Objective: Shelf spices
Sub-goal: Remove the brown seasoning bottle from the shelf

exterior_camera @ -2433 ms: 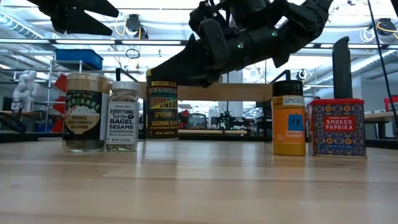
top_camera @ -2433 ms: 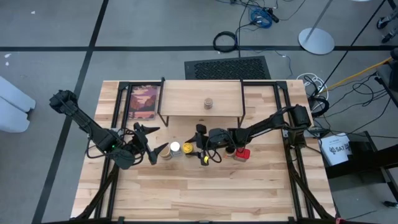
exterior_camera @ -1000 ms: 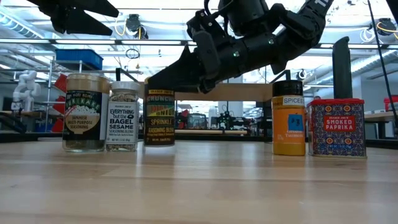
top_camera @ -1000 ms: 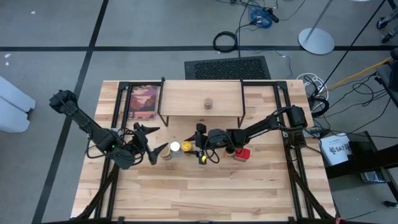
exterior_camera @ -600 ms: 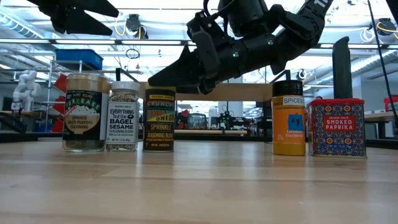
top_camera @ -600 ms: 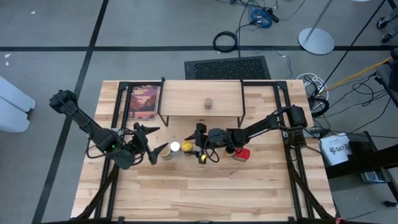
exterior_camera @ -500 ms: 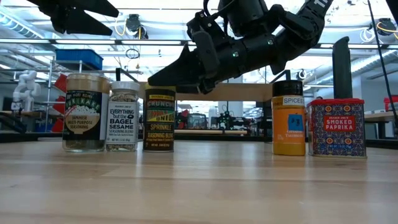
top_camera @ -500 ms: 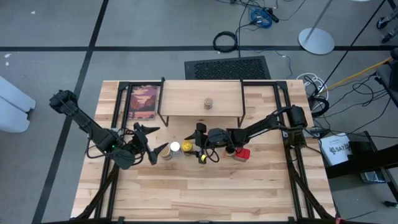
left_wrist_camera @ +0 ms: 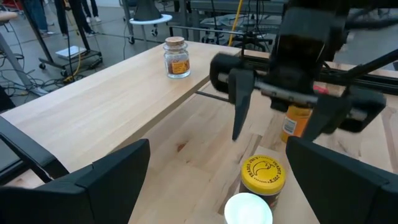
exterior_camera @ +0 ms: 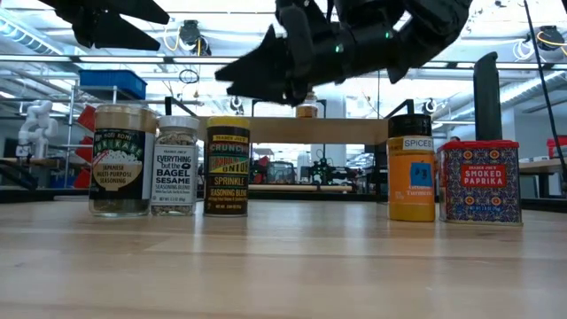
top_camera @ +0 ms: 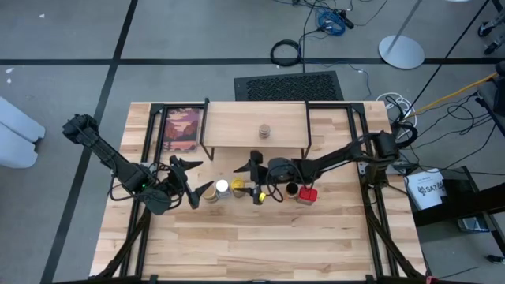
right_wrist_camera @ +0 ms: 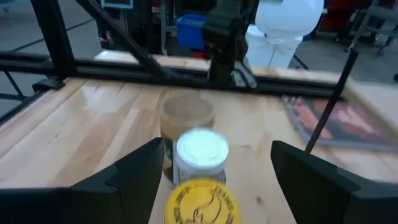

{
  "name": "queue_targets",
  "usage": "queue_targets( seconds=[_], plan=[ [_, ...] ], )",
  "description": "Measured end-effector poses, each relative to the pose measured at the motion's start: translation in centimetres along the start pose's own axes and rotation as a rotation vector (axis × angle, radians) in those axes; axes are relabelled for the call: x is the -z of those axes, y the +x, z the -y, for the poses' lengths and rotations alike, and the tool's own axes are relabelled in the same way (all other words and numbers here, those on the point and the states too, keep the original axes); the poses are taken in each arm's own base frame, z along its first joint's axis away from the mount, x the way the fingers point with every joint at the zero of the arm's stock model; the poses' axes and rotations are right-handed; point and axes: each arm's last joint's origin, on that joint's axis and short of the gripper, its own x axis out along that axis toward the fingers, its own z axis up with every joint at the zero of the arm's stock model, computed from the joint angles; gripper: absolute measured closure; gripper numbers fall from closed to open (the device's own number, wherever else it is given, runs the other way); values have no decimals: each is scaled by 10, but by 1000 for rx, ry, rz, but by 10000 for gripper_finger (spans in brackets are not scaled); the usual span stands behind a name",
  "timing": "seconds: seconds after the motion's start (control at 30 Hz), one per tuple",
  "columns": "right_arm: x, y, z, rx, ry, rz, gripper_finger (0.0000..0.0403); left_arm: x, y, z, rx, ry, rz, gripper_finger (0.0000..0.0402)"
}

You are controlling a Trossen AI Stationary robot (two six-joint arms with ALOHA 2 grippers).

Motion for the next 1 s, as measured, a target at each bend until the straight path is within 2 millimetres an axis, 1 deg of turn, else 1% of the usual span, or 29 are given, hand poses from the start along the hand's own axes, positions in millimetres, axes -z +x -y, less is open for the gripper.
queue_targets(
  seconds=[0.17, 0.3, 0.4, 0.57, 0.67, 0.8, 0.9, 1.0],
  plan=[
    [-18, -14, 3, 29, -33, -13, 119, -1, 1, 0, -4, -17, 6, 15],
    [-37, -31, 5, 32, -47, -30, 119, -4, 5, -1, -15, -24, 14, 15],
    [-51, -47, 6, 31, -53, -43, 119, -9, 10, -1, -7, -19, 27, 15],
    [-73, -79, 9, 27, -68, -86, 119, -23, 21, -4, 29, -7, 55, 15],
    [-82, -100, 11, 31, -70, -117, 119, -40, 28, -8, 35, 5, 64, 15],
    [-94, -130, 15, 111, -62, -152, 119, -68, 38, -18, 47, 33, 92, 15],
    [-101, -152, 18, 173, -51, -176, 119, -88, 45, -28, 43, 64, 122, 15],
    [-105, -171, 21, 233, -30, -192, 119, -102, 54, -42, 20, 101, 144, 15]
  ],
)
